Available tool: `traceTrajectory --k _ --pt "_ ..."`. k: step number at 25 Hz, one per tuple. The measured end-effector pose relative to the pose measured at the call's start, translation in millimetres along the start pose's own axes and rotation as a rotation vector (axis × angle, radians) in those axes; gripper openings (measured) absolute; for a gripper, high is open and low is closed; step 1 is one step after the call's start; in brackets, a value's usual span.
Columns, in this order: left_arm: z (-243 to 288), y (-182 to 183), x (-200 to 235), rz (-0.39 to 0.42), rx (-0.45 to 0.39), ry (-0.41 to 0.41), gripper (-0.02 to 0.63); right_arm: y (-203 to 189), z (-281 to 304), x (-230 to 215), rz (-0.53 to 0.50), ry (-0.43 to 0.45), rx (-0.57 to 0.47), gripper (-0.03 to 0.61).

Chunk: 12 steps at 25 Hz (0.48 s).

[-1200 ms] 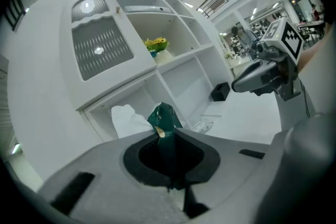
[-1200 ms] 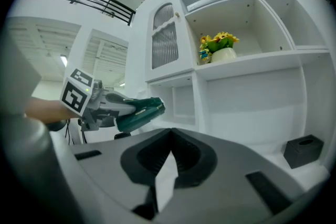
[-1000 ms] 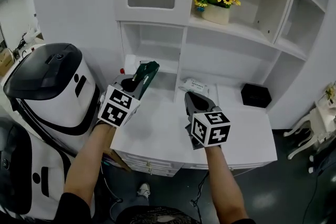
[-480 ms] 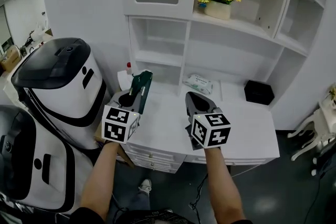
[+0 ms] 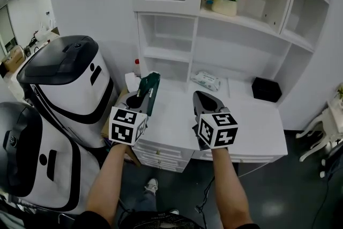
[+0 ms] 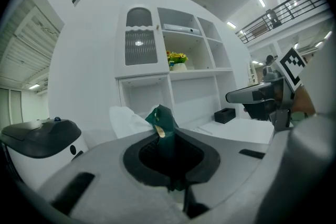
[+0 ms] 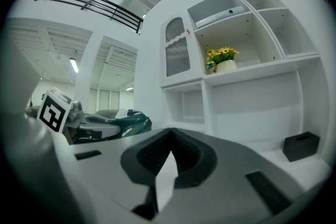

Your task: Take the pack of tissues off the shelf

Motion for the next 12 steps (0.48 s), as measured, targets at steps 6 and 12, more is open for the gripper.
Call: traceTrajectory --k 6,12 --pt "-10.1 1.4 -1.4 -0.003 -0.015 -0.004 0.014 -1.9 -7.5 5.0 -0.005 -0.005 0.004 0.003" --pt "-13.8 0.9 -3.3 -0.001 -0.019 -0.011 0.014 -1.3 -11.0 8.8 -0.01 -0.004 0.001 0.003"
Point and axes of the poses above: the fingertips, and each gripper's own axes: z forward along the fingers, x to its left, y out of its top, the point moved 2 cm from there along -z, backward along the fingers, and after that the axes turned 13 degrees about x, right-handed, at the moved point
